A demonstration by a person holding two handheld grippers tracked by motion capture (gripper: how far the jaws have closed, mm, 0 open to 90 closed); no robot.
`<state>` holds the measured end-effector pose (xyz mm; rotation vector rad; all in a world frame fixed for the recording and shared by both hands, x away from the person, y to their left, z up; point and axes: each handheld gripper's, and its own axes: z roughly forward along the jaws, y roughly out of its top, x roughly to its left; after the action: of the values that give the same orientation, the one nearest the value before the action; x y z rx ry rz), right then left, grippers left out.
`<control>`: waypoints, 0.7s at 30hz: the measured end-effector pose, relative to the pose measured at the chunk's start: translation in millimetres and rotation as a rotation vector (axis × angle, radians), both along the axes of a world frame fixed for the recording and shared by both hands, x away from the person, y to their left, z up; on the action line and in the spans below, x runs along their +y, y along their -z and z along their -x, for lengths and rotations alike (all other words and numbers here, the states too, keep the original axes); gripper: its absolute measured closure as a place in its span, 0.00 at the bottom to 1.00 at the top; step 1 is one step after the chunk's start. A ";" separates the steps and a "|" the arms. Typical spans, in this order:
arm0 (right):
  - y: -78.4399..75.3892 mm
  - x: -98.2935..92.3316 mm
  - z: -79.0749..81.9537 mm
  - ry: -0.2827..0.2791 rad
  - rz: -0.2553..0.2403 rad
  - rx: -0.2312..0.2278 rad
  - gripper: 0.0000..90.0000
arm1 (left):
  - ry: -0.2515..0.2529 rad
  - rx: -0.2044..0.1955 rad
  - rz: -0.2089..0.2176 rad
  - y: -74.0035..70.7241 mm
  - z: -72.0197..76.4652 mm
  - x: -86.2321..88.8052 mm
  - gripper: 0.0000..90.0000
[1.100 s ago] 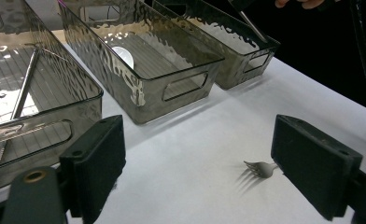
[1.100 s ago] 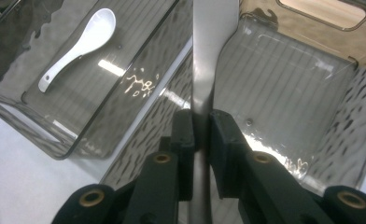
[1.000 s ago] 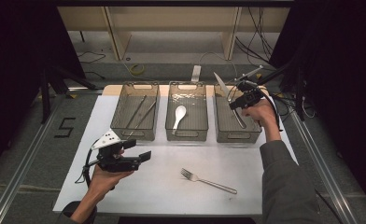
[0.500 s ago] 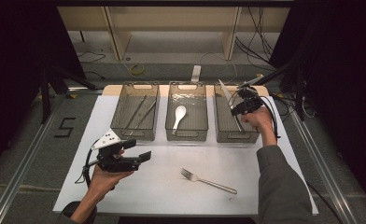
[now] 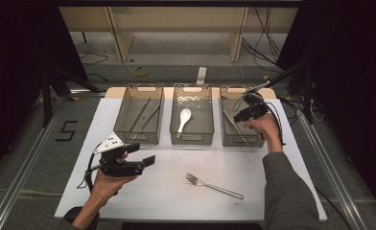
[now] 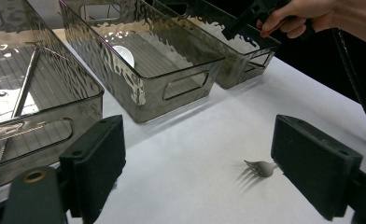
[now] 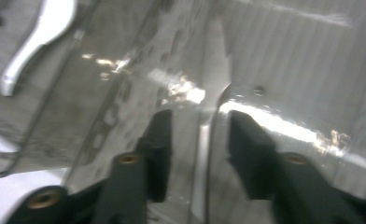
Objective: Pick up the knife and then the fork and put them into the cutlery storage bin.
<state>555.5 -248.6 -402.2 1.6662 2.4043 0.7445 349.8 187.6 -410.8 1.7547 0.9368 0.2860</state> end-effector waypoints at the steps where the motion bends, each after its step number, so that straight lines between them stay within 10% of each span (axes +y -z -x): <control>1: -2.3 0.7 0.8 -0.007 -0.004 -0.005 0.62 | 0.001 0.000 -0.001 0.0 0.1 -0.1 0.19; 21: -38.5 37.3 64.2 -0.267 -0.020 -0.127 0.40 | -0.003 0.000 0.000 0.3 0.3 -0.6 0.19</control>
<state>491.3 -211.3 -363.7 1.2745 2.5628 0.8840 349.4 187.0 -411.1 1.7533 0.9398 0.2881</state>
